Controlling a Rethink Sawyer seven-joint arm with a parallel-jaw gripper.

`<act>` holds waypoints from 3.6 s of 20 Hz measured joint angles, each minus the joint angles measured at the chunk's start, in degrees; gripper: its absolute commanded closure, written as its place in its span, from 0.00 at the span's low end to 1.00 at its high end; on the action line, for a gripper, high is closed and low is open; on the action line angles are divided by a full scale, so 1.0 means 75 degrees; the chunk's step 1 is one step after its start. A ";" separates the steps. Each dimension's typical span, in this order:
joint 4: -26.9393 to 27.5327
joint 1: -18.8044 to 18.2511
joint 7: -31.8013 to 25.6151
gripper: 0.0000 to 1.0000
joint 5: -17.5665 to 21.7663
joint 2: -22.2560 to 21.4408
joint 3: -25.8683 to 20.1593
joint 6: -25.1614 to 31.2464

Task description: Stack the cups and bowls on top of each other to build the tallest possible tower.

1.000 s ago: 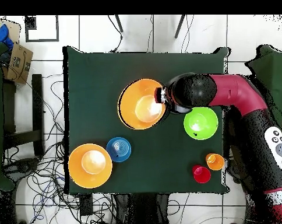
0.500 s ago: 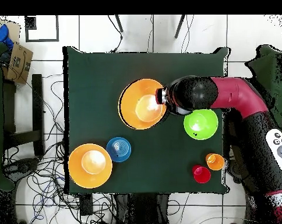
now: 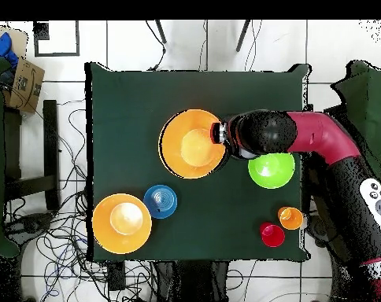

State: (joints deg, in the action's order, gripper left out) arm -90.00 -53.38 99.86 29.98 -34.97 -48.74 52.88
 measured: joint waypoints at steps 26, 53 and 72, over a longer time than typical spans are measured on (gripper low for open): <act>-0.0140 0.0007 0.0000 1.00 0.0030 0.0039 -0.0193 -0.0125; -0.0334 -0.0023 0.0000 1.00 0.0122 0.0182 -0.0246 -0.0789; -0.0333 -0.0023 0.0000 1.00 0.0074 0.0392 -0.0301 -0.0790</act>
State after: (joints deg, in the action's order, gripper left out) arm -92.50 -53.55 99.86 30.53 -32.04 -50.99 46.95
